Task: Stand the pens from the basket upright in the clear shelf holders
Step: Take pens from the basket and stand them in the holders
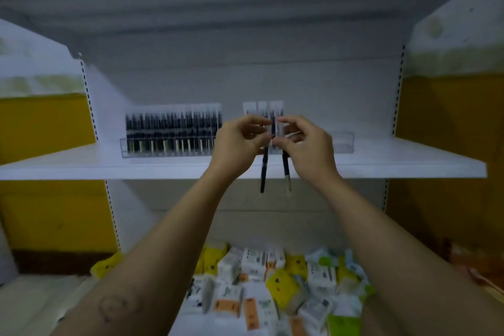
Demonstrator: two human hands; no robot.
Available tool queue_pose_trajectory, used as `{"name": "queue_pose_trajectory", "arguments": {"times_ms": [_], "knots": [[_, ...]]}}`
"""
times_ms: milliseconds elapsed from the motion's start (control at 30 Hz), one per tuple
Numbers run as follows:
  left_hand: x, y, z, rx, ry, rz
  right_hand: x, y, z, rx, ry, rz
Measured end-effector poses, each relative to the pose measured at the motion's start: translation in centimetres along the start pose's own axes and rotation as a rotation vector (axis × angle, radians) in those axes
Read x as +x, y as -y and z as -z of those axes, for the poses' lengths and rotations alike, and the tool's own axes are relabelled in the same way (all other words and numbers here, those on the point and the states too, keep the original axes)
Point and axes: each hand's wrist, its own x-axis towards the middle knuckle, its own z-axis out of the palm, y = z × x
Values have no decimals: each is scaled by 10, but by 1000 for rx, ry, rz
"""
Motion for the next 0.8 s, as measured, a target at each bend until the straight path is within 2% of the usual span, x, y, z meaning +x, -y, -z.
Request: {"name": "queue_pose_trajectory", "arguments": {"times_ms": [400, 800], "knots": [[88, -21, 3, 10, -6, -109, 86, 1, 5, -30, -63, 56], [169, 6, -17, -27, -47, -152, 165, -36, -6, -8, -123, 74]]}}
